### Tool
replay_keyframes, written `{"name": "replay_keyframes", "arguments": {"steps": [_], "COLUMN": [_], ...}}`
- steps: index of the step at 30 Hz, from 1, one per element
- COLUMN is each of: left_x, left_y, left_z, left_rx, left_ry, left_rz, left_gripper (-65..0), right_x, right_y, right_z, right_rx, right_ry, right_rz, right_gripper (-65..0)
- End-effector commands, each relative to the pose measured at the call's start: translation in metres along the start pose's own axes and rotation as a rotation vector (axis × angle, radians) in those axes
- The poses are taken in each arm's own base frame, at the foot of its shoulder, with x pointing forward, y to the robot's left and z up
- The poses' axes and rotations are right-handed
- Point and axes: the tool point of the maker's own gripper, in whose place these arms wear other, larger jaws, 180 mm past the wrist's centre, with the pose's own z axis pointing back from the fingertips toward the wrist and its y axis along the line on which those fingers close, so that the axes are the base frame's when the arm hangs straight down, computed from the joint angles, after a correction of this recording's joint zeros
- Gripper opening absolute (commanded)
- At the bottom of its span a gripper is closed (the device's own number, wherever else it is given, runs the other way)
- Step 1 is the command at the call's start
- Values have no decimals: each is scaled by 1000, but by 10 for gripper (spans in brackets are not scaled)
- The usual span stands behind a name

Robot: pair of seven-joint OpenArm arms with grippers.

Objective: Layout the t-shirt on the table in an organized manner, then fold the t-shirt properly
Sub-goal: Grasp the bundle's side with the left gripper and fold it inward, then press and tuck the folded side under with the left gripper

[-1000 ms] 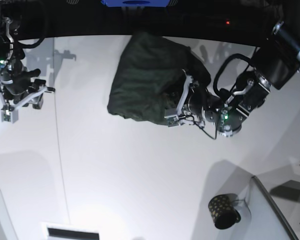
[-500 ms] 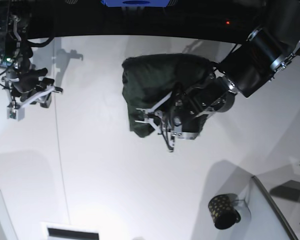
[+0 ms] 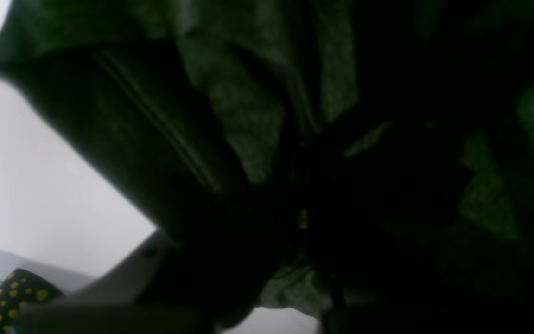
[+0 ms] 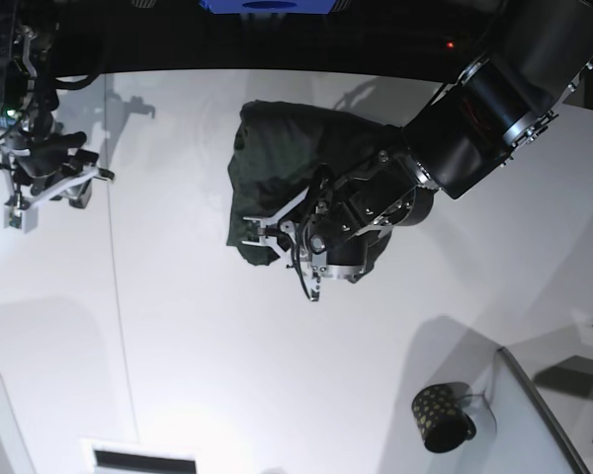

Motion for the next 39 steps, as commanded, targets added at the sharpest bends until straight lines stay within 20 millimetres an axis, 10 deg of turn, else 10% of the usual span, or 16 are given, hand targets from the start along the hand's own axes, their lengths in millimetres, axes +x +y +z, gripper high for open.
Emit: {"name": "replay_keyframes", "arguments": {"steps": [1,10,25,39], "left_x": [-2,-1,78,59], "left_y": [12,-8,-22,-9], "left_z": [3,-7,-7,-13], "left_rx": [19,-139,-246,-200], "left_ry": [10,-65,-198,-145], "left_rz": [7,179,228,278], "left_gripper": [-650,-650,-650,-650], "right_x": [13,15,16,16], "right_y": [0,1,-2,-2], "right_z": [3,2,3,3], "right_rx": [4,5,-3,-3], "right_ry": [-44,-47,-50,-50], "right_rz": [10,10,18,18], "right_gripper": [-413,-413,-413,-413]}}
